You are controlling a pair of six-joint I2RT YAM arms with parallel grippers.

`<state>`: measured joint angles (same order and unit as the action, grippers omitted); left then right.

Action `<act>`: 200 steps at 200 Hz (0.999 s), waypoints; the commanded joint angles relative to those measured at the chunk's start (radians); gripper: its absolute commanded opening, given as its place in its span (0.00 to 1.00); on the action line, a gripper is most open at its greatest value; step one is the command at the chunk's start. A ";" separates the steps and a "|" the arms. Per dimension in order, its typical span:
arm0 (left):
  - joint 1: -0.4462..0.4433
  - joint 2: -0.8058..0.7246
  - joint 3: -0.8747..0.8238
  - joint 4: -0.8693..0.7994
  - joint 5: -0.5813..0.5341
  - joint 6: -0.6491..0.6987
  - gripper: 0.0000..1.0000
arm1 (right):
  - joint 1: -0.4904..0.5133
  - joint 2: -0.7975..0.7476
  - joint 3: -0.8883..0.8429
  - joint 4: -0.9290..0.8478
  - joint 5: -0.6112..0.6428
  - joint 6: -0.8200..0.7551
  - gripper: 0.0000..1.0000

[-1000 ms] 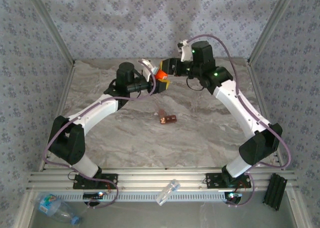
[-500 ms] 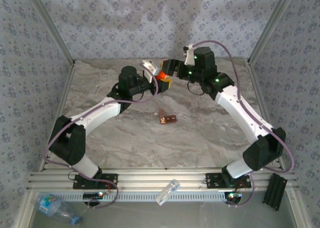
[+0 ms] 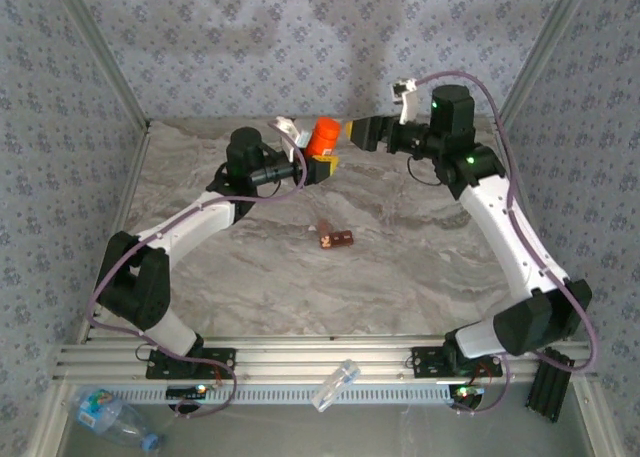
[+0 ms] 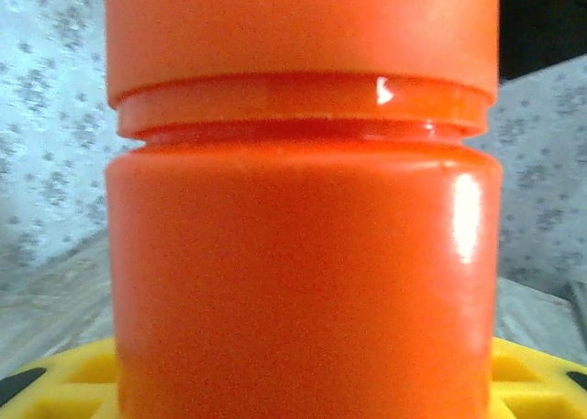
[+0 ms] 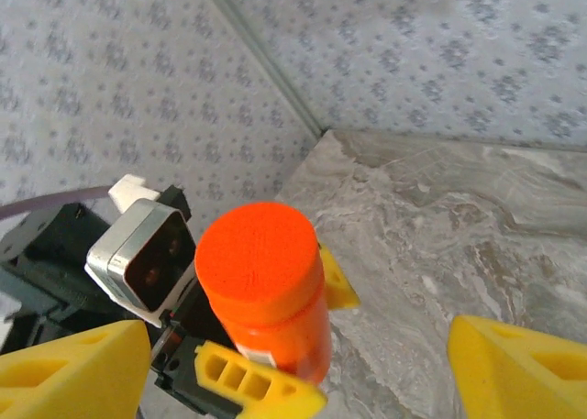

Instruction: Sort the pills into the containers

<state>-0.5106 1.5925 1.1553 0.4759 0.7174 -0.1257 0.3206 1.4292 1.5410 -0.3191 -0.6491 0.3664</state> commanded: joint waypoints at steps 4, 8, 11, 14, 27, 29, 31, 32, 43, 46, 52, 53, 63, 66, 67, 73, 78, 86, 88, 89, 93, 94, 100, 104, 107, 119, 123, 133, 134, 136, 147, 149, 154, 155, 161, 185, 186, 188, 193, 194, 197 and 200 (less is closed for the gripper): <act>0.005 0.001 0.066 0.007 0.145 -0.037 0.00 | 0.011 0.057 0.099 -0.082 -0.122 -0.108 0.83; 0.006 0.001 0.069 0.005 0.151 -0.039 0.00 | 0.015 0.063 0.107 -0.087 -0.122 -0.111 0.83; 0.006 0.002 0.070 0.002 0.156 -0.040 0.00 | 0.017 0.068 0.113 -0.089 -0.124 -0.113 0.83; 0.006 0.002 0.070 0.001 0.159 -0.040 0.00 | 0.019 0.072 0.120 -0.092 -0.124 -0.114 0.83; 0.004 0.004 0.073 -0.007 0.174 -0.040 0.00 | 0.031 0.089 0.142 -0.104 -0.121 -0.119 0.82; 0.004 0.006 0.075 -0.009 0.175 -0.040 0.00 | 0.032 0.091 0.144 -0.106 -0.121 -0.120 0.82; 0.004 0.005 0.075 -0.011 0.177 -0.040 0.00 | 0.034 0.093 0.146 -0.107 -0.121 -0.120 0.82; 0.004 0.005 0.076 -0.013 0.177 -0.040 0.00 | 0.035 0.094 0.148 -0.107 -0.122 -0.120 0.82; 0.004 0.005 0.078 -0.021 0.183 -0.039 0.00 | 0.042 0.107 0.160 -0.112 -0.123 -0.121 0.81; 0.003 0.005 0.078 -0.022 0.183 -0.038 0.00 | 0.044 0.110 0.164 -0.114 -0.123 -0.123 0.80; 0.004 0.006 0.078 -0.023 0.183 -0.038 0.00 | 0.050 0.117 0.170 -0.119 -0.123 -0.125 0.79; 0.004 0.006 0.078 -0.022 0.184 -0.038 0.00 | 0.051 0.119 0.171 -0.120 -0.123 -0.125 0.79; 0.004 0.004 0.077 -0.025 0.186 -0.038 0.00 | 0.061 0.127 0.181 -0.129 -0.119 -0.129 0.78; 0.004 0.005 0.078 -0.024 0.186 -0.038 0.00 | 0.065 0.129 0.183 -0.130 -0.118 -0.130 0.78; 0.004 0.005 0.078 -0.024 0.186 -0.038 0.00 | 0.065 0.129 0.184 -0.131 -0.117 -0.129 0.78; 0.003 0.004 0.078 -0.026 0.186 -0.038 0.00 | 0.069 0.133 0.188 -0.134 -0.116 -0.131 0.77; 0.003 0.006 0.078 -0.028 0.186 -0.037 0.00 | 0.072 0.136 0.190 -0.137 -0.115 -0.132 0.76; 0.002 0.005 0.078 -0.028 0.186 -0.037 0.00 | 0.076 0.141 0.196 -0.141 -0.113 -0.133 0.74; 0.003 0.005 0.078 -0.029 0.186 -0.037 0.00 | 0.077 0.142 0.198 -0.142 -0.114 -0.133 0.73; 0.003 0.004 0.078 -0.028 0.186 -0.037 0.00 | 0.078 0.142 0.198 -0.142 -0.114 -0.133 0.73; 0.003 0.003 0.078 -0.029 0.187 -0.037 0.00 | 0.079 0.143 0.199 -0.145 -0.113 -0.134 0.71; 0.003 0.004 0.077 -0.029 0.187 -0.037 0.00 | 0.079 0.143 0.199 -0.144 -0.113 -0.135 0.71; 0.002 0.003 0.076 -0.029 0.187 -0.037 0.00 | 0.080 0.145 0.199 -0.145 -0.111 -0.134 0.68; 0.003 0.002 0.076 -0.029 0.186 -0.036 0.00 | 0.080 0.145 0.198 -0.145 -0.113 -0.133 0.68; 0.003 0.002 0.076 -0.029 0.187 -0.035 0.00 | 0.080 0.146 0.198 -0.146 -0.114 -0.133 0.67; 0.002 0.001 0.076 -0.031 0.186 -0.034 0.00 | 0.080 0.147 0.198 -0.148 -0.115 -0.133 0.63; 0.002 0.000 0.076 -0.032 0.188 -0.034 0.00 | 0.079 0.147 0.197 -0.147 -0.116 -0.132 0.62; 0.002 0.000 0.076 -0.032 0.185 -0.034 0.00 | 0.081 0.147 0.195 -0.149 -0.116 -0.131 0.56; 0.002 0.000 0.076 -0.032 0.185 -0.034 0.00 | 0.081 0.147 0.195 -0.149 -0.116 -0.130 0.55; 0.002 0.000 0.076 -0.033 0.185 -0.034 0.00 | 0.081 0.147 0.195 -0.149 -0.116 -0.130 0.54; 0.002 0.000 0.077 -0.033 0.183 -0.033 0.00 | 0.081 0.145 0.189 -0.143 -0.112 -0.122 0.48; 0.002 0.001 0.076 -0.032 0.182 -0.033 0.00 | 0.082 0.146 0.188 -0.142 -0.110 -0.120 0.47; 0.002 0.000 0.078 -0.031 0.180 -0.032 0.00 | 0.084 0.145 0.184 -0.138 -0.107 -0.113 0.45; 0.002 -0.001 0.078 -0.030 0.180 -0.032 0.00 | 0.084 0.145 0.184 -0.137 -0.107 -0.113 0.45; 0.002 -0.001 0.078 -0.031 0.174 -0.031 0.00 | 0.086 0.145 0.180 -0.133 -0.098 -0.104 0.44; -0.007 -0.007 0.076 -0.034 0.116 -0.014 0.00 | 0.127 0.146 0.154 -0.131 -0.013 -0.058 0.40; -0.007 -0.008 0.076 -0.033 0.112 -0.013 0.00 | 0.129 0.147 0.153 -0.131 -0.009 -0.056 0.40; -0.009 -0.009 0.075 -0.032 0.108 -0.011 0.00 | 0.134 0.147 0.150 -0.130 0.003 -0.053 0.40; -0.012 -0.012 0.072 -0.030 0.085 -0.005 0.00 | 0.147 0.149 0.144 -0.130 0.028 -0.041 0.40; -0.013 -0.012 0.071 -0.030 0.083 -0.003 0.00 | 0.150 0.148 0.143 -0.131 0.032 -0.038 0.40; -0.016 -0.014 0.070 -0.028 0.069 0.000 0.00 | 0.158 0.150 0.138 -0.131 0.053 -0.029 0.40; -0.019 -0.016 0.068 -0.028 0.056 0.004 0.00 | 0.166 0.152 0.135 -0.132 0.072 -0.021 0.40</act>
<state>-0.5106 1.5932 1.1984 0.4118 0.8429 -0.1562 0.4221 1.5734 1.7039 -0.4423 -0.6815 0.2779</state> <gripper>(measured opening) 0.548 0.464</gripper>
